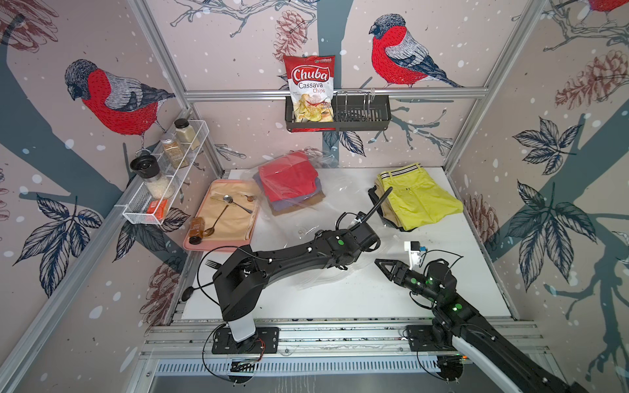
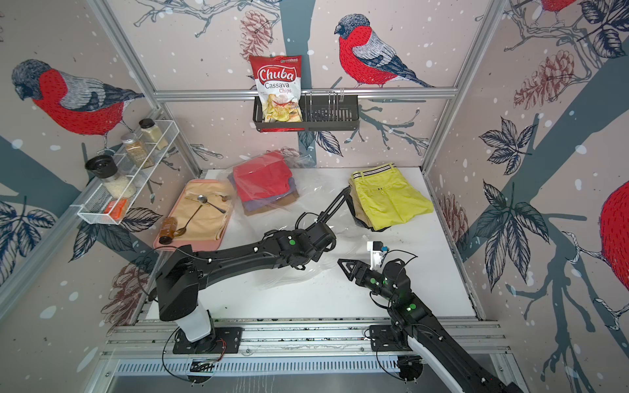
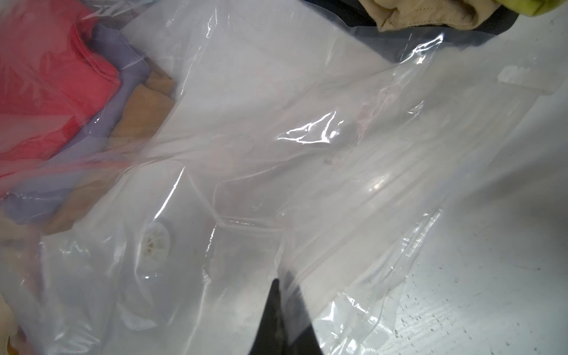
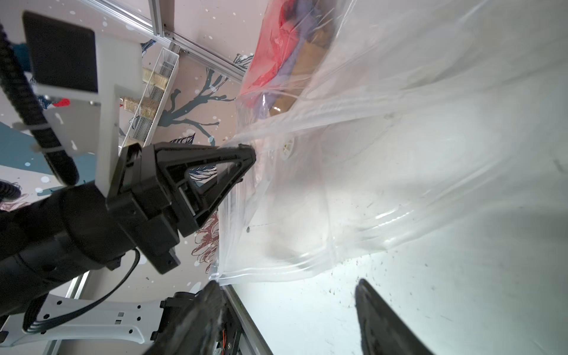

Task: Take the trousers out of the vacuum bag
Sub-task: Open the vacuum bag at the center of the board.

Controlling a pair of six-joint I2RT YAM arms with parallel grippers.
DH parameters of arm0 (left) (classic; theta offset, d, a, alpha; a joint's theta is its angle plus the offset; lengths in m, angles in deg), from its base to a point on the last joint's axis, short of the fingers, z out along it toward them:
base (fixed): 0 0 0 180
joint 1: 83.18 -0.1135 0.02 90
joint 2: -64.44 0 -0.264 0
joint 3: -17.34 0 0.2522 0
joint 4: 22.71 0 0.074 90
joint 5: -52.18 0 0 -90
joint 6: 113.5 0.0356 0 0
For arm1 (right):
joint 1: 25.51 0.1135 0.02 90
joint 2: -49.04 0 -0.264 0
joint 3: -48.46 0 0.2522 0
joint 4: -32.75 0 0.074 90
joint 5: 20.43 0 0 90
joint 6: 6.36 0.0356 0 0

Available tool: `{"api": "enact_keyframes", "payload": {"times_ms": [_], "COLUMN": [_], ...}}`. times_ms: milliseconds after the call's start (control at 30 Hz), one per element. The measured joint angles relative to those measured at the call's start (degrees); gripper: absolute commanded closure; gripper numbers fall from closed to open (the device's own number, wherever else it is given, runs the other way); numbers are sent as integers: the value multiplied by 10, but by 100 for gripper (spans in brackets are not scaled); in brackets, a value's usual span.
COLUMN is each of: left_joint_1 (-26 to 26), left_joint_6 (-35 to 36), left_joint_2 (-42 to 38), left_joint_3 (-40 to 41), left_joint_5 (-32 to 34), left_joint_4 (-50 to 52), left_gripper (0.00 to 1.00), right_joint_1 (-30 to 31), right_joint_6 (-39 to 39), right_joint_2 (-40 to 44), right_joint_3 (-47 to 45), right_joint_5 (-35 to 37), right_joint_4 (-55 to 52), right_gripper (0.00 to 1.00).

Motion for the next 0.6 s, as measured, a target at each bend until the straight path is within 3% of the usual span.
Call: {"api": "enact_keyframes", "payload": {"times_ms": [233, 400, 600], "left_joint_1": [-3, -4, -7], "left_joint_6": [-1, -10, -13], "left_joint_2": [-4, -5, -13], "left_joint_3": [-27, -53, -68], "left_joint_5": [-42, -68, -84], "left_joint_4": [-9, -14, -17], "left_gripper": [100, 100, 100], "right_joint_1": [115, 128, 141], "right_joint_6": [27, 44, 72], "right_joint_2": [-111, -231, -423], "right_joint_3": [4, 26, 68], "right_joint_5": [137, 188, 186], "right_joint_4": [121, 210, 362], "right_gripper": [55, 63, 67]}}
